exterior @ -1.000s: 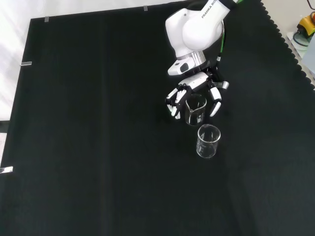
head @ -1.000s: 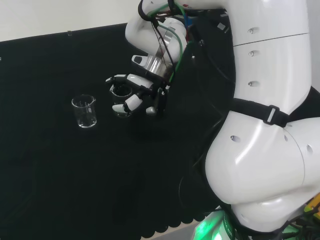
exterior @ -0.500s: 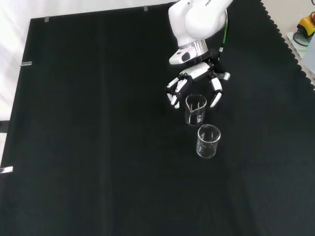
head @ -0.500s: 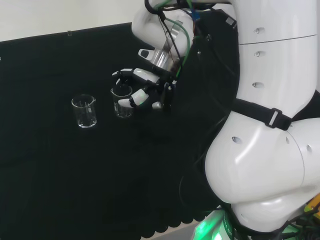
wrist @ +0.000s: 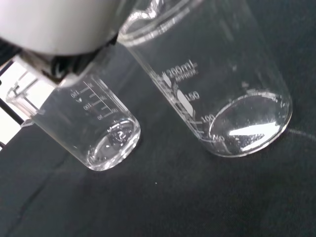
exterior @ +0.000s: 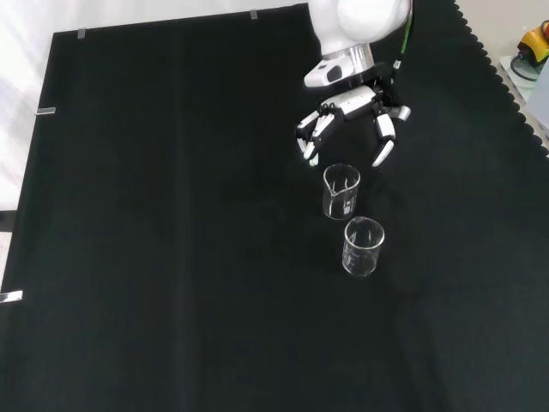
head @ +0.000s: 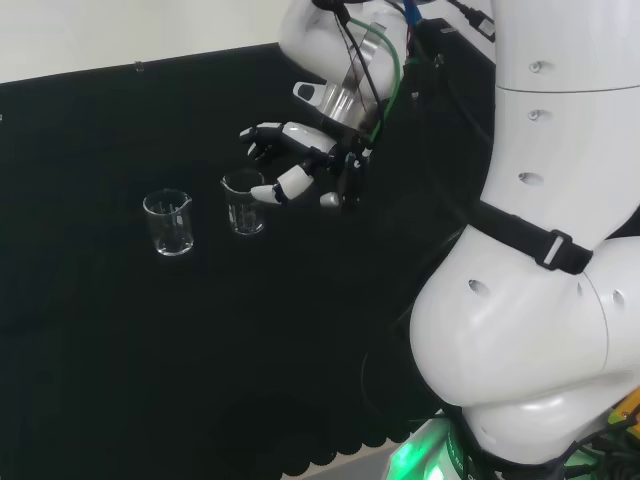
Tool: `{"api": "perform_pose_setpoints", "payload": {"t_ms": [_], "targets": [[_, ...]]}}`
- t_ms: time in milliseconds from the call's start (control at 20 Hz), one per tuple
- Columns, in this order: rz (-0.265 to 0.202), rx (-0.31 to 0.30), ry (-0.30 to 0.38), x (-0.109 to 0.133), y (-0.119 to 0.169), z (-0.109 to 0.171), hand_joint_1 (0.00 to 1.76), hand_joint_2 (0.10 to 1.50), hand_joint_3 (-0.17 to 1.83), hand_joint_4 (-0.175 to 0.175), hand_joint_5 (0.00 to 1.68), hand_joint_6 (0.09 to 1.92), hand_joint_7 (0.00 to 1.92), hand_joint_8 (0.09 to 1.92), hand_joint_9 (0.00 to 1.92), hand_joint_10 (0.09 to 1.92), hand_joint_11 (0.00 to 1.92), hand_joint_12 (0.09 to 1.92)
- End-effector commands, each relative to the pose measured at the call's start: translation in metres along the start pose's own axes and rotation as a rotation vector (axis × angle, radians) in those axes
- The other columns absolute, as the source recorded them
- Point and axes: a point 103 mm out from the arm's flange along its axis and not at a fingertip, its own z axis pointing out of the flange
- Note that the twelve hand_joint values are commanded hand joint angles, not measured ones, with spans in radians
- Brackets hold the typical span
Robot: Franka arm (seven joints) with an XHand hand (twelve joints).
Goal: Place the beaker back on the table.
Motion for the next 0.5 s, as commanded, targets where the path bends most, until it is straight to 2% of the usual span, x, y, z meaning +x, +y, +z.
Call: {"api": "perform_pose_setpoints", "payload": {"t_ms": [50, 500], "targets": [[0.023, -0.019, -0.046, 0.01, -0.022, -0.024, 0.85, 0.3, 0.91, -0.058, 0.4, 0.18, 0.53, 0.63, 0.8, 0.09, 0.12, 1.36], [0.058, -0.034, -0.078, 0.018, -0.039, -0.043, 0.85, 0.31, 0.91, -0.059, 0.41, 0.18, 0.53, 0.64, 0.81, 0.09, 0.14, 1.36]]}}
